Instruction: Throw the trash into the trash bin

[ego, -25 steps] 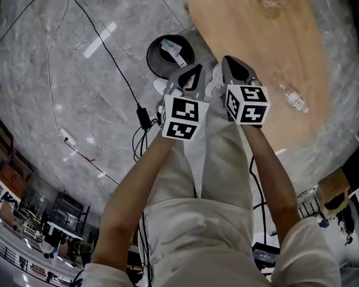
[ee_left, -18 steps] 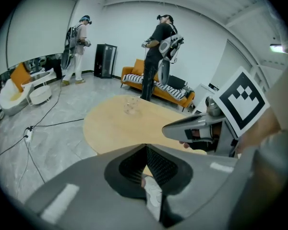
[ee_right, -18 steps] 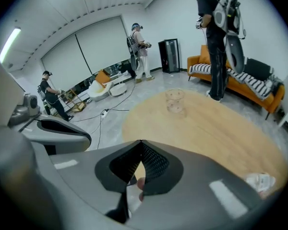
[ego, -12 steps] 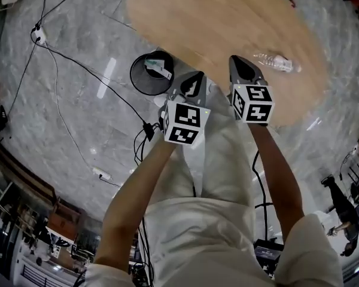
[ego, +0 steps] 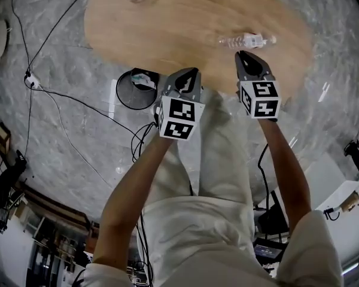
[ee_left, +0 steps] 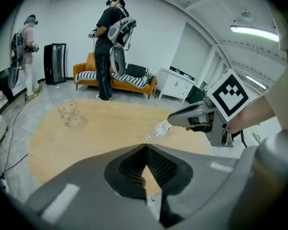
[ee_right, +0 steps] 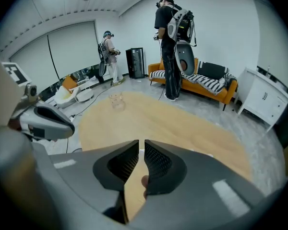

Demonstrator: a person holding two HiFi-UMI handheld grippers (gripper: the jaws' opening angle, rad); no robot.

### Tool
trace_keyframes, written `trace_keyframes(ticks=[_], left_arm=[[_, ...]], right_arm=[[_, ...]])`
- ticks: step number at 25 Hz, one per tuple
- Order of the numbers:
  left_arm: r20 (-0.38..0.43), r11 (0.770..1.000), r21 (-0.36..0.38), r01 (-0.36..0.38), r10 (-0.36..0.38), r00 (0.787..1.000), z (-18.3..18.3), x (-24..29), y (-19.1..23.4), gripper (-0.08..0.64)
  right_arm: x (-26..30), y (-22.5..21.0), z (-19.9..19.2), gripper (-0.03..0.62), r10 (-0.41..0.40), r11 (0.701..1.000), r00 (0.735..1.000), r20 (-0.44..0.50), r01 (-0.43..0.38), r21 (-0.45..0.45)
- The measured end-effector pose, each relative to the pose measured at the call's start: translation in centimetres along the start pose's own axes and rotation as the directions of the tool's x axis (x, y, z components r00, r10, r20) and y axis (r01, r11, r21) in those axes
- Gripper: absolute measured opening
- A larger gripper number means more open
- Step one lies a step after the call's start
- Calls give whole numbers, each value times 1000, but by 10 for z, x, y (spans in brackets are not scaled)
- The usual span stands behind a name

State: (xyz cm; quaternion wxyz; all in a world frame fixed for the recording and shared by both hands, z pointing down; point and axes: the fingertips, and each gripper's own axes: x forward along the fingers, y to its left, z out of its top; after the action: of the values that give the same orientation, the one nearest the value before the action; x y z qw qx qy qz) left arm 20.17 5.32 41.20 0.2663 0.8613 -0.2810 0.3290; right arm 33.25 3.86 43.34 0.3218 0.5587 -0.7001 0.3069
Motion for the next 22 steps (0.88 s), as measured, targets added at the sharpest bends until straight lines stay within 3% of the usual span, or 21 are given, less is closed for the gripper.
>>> trace_keyframes(ticks=[5,7,14,18,22], left_arm=[[-14,998,34,44,-44,999,17,26,-16,1],[-27,998,38,57,-56,998,24,35,-22,1],[-74,995,47,89,-86,994,31,64,-25,1],[-92,995,42,95,-90,992,32,74,-23,1],[-116,994,25,104,-100,988,32,82,-20,1]], right_arm=[[-9,-45,-20,88,-25,998,998,-52,22,-62],[-11,-60,-26,108,-47,991,996,-81,36,-127],[5,-85,-39,199,-19,927,985,-174,-48,-373],[22,-101,-47,262,-22,849,970,-242,-110,-518],[35,-118,-58,309,-27,731,951,-309,-192,-654]])
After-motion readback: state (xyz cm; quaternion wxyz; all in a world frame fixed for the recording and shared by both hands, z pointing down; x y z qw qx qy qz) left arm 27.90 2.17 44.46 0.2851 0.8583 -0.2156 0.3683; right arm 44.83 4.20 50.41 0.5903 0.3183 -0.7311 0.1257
